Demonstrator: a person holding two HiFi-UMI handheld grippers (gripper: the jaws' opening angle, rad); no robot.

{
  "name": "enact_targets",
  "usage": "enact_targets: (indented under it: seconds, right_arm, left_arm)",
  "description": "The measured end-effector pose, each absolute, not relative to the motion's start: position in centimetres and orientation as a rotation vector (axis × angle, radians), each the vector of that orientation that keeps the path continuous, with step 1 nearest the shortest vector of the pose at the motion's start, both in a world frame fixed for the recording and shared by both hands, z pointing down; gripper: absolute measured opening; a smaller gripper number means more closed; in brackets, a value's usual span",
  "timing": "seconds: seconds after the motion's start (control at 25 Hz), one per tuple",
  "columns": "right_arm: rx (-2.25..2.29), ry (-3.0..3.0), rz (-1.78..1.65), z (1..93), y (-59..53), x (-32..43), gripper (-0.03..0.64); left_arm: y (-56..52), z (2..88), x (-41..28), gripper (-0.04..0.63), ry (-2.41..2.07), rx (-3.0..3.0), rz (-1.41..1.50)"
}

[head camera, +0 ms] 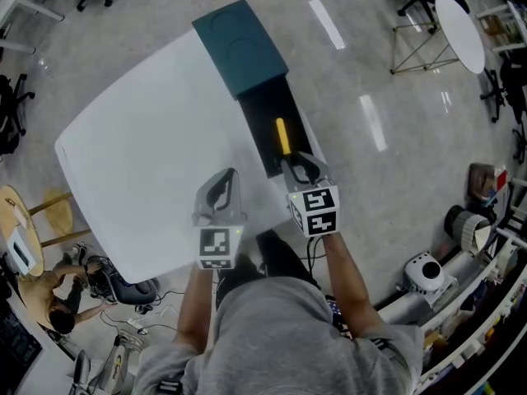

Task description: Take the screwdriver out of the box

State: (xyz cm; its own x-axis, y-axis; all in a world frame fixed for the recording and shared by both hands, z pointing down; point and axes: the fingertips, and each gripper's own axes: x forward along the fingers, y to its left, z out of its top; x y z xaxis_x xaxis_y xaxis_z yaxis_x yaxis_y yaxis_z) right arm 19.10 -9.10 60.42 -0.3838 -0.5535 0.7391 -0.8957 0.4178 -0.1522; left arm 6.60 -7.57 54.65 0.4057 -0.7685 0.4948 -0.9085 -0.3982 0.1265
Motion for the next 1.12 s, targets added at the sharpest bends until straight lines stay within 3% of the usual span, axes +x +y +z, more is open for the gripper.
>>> enact_targets:
  seconds: [0.16, 0.6, 1.0, 1.12]
  right_arm:
    - [1.173, -1.962, 0.769, 62.3, -9.2, 19.3, 0.193]
    - [1.109, -1.849, 0.836, 64.3, -8.8, 19.2, 0.213]
    - [1.106, -1.774, 0.817, 64.7, -9.1, 20.1, 0.08]
    - [1.096, -1.782, 0.812, 64.8, -9.1, 20.3, 0.071]
  left_arm:
    - [-7.8, 54.9, 6.4, 0.011, -1.445, 2.28, 0.517]
    - [-8.2, 55.6, 6.5, 0.011, -1.447, 2.258, 0.515]
    - [-8.1, 55.7, 6.1, 0.011, -1.462, 2.241, 0.524]
    - [-8.0, 55.7, 6.3, 0.011, -1.465, 2.241, 0.528]
